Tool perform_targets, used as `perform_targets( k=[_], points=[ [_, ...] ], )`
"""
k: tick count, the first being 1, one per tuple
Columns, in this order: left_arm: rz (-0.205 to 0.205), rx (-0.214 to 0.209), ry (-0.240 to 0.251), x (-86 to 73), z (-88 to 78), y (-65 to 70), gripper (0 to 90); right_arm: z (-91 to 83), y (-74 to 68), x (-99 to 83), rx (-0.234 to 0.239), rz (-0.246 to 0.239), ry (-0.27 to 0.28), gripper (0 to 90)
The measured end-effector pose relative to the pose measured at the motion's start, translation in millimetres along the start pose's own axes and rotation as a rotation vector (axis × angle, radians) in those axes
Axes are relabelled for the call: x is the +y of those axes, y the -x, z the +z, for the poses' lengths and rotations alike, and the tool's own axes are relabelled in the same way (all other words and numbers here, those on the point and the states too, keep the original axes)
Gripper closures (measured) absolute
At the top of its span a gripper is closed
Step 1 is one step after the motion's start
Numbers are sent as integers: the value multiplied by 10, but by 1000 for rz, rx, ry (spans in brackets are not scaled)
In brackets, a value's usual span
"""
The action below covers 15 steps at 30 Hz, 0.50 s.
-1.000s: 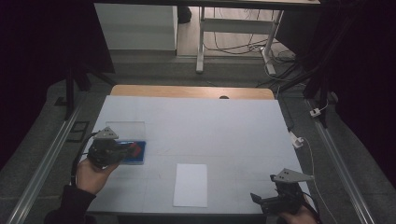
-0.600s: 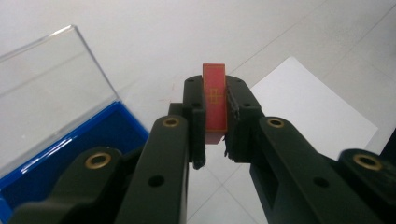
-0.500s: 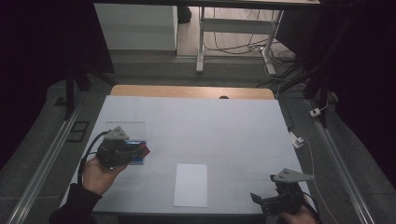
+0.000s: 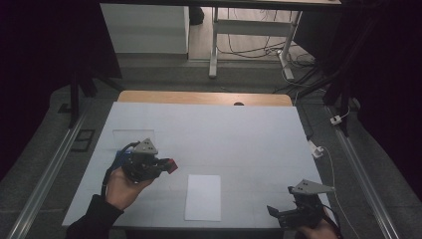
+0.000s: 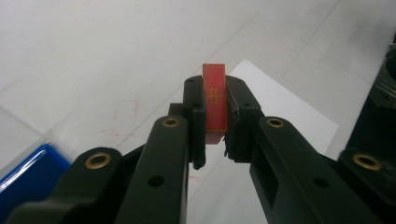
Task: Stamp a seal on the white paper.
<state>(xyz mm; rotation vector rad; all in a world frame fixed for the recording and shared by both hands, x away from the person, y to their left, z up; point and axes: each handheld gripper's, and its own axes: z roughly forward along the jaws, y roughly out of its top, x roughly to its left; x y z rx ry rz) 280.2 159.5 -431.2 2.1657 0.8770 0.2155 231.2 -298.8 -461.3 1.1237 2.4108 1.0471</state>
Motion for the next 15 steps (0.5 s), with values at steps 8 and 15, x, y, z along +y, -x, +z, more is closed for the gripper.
perform_targets(
  k=[8, 15],
  points=[
    [34, -36, -18, 64, 139, 121, 799, -3, 1, 0, 2, -1, 4, 9],
    [62, -64, -42, 121, 265, 228, 799, 1, -2, 2, 3, -1, 3, 9]
  ],
)
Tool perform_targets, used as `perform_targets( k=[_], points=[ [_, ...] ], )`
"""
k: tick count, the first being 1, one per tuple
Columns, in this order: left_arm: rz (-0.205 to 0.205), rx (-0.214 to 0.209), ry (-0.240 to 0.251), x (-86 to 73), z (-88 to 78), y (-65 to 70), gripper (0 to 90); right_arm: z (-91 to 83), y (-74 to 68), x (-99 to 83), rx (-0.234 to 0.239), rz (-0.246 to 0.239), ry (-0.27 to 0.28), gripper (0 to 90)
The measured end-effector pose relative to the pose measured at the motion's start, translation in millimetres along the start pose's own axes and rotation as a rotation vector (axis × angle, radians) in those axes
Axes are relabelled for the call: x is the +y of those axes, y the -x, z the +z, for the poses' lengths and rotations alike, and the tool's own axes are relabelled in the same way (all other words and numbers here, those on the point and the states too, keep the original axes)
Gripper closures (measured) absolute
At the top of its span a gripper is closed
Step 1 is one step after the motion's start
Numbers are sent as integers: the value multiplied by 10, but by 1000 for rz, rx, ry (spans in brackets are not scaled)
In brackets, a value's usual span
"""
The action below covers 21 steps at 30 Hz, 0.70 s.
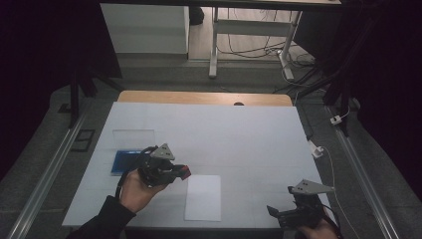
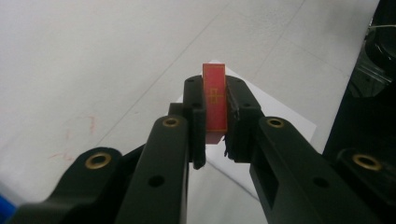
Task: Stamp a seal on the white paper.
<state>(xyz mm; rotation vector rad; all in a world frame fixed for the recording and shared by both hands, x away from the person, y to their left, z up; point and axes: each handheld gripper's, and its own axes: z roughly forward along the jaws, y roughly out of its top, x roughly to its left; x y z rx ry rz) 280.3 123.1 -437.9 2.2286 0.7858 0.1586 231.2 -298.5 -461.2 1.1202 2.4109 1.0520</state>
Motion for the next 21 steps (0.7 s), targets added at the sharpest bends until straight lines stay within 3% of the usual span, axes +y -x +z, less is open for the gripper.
perform_targets(
  k=[15, 21],
  points=[
    [51, -55, -42, 117, 272, 188, 798, 4, -1, 1, 2, -2, 0, 9],
    [74, -59, -68, 110, 382, 249, 799, 5, -2, 1, 2, -2, 0, 9]
  ],
)
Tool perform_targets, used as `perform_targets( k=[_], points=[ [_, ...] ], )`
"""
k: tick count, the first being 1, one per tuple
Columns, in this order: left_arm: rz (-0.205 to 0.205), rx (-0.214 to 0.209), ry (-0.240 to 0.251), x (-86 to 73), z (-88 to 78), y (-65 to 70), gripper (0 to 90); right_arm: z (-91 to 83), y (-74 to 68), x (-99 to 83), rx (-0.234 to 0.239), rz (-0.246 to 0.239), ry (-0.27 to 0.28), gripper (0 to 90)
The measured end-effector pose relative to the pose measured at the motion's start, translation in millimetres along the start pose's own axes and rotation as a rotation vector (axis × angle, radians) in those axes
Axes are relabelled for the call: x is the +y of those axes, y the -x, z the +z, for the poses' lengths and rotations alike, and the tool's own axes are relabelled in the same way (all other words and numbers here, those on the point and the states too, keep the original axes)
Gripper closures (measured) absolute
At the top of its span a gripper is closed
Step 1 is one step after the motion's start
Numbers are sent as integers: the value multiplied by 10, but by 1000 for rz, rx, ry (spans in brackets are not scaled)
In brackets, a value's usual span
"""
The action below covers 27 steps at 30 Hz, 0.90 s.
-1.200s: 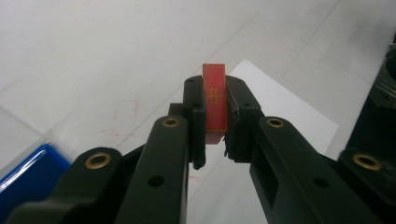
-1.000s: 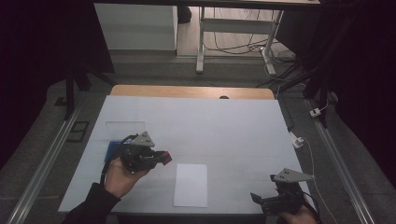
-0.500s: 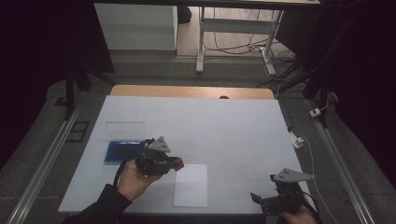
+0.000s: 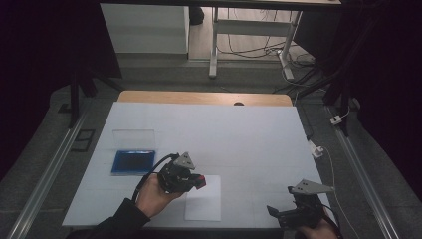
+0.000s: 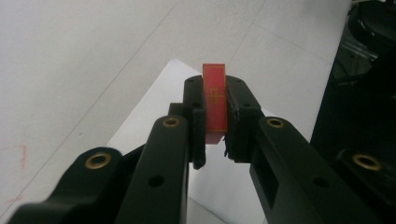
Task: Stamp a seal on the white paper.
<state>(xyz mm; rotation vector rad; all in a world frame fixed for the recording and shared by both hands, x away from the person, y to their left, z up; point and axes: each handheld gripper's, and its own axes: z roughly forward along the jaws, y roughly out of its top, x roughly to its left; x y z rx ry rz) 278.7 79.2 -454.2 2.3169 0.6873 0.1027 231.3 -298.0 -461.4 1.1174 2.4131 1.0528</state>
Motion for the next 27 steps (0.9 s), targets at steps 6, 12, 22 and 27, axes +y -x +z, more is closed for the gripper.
perform_targets(
  k=[6, 12, 22, 27],
  points=[
    [-4, -3, -16, -16, 112, 9, 799, 1, -1, 0, -1, -1, -1, 9],
    [12, 7, -53, -37, 263, 35, 798, 0, 0, 0, -2, 0, 0, 9],
    [10, 12, -90, -87, 441, 19, 798, -4, -1, -1, 0, -3, 0, 9],
    [14, 19, -101, -106, 489, 22, 798, -6, -2, -2, 0, -4, 3, 9]
  ],
)
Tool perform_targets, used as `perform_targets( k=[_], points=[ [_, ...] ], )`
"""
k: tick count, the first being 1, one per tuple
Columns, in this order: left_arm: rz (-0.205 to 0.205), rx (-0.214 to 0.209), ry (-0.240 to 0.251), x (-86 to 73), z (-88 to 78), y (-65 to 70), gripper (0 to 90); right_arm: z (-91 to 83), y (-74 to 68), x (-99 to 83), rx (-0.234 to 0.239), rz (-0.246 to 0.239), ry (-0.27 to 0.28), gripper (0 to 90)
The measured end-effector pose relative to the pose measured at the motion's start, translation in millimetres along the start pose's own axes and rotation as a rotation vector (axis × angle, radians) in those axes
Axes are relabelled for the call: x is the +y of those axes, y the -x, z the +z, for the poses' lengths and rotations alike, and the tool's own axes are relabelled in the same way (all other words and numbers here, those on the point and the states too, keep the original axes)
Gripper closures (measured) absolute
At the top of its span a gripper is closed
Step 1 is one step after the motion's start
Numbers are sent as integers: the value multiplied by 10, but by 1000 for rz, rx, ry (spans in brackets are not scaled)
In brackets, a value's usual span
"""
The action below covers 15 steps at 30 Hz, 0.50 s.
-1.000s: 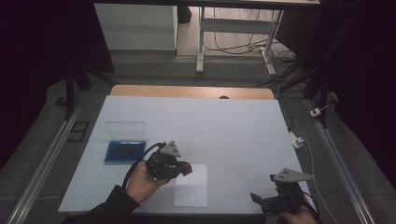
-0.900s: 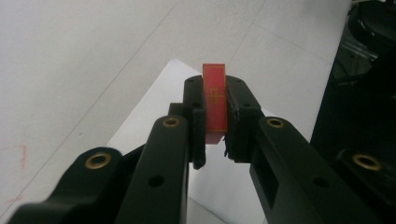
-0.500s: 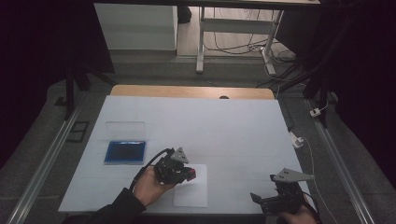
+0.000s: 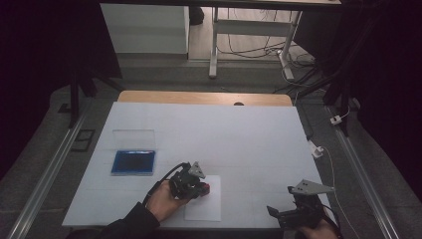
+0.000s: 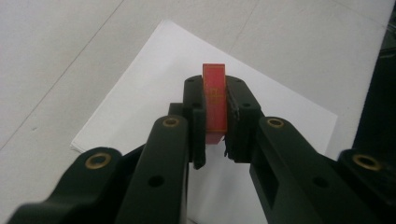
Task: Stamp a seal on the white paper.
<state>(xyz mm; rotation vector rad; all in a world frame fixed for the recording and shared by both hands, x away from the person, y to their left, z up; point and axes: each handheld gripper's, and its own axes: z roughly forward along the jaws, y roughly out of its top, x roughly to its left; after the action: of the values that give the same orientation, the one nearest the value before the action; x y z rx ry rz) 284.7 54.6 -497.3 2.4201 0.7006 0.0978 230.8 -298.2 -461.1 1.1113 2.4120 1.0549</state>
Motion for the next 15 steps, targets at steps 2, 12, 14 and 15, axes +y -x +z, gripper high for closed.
perform_targets(
  k=[2, 12, 14, 15],
  points=[
    [4, 3, -2, -8, 13, 4, 798, -2, 4, -2, 1, 1, 3, 9],
    [16, 53, 9, -47, 36, 98, 803, 0, -2, 2, 0, 1, -2, 9],
    [23, 79, 15, -56, 43, 140, 803, 3, -2, 3, 0, 1, -1, 9],
    [25, 85, 17, -59, 44, 152, 803, 3, -2, 4, 0, 1, -1, 9]
  ],
)
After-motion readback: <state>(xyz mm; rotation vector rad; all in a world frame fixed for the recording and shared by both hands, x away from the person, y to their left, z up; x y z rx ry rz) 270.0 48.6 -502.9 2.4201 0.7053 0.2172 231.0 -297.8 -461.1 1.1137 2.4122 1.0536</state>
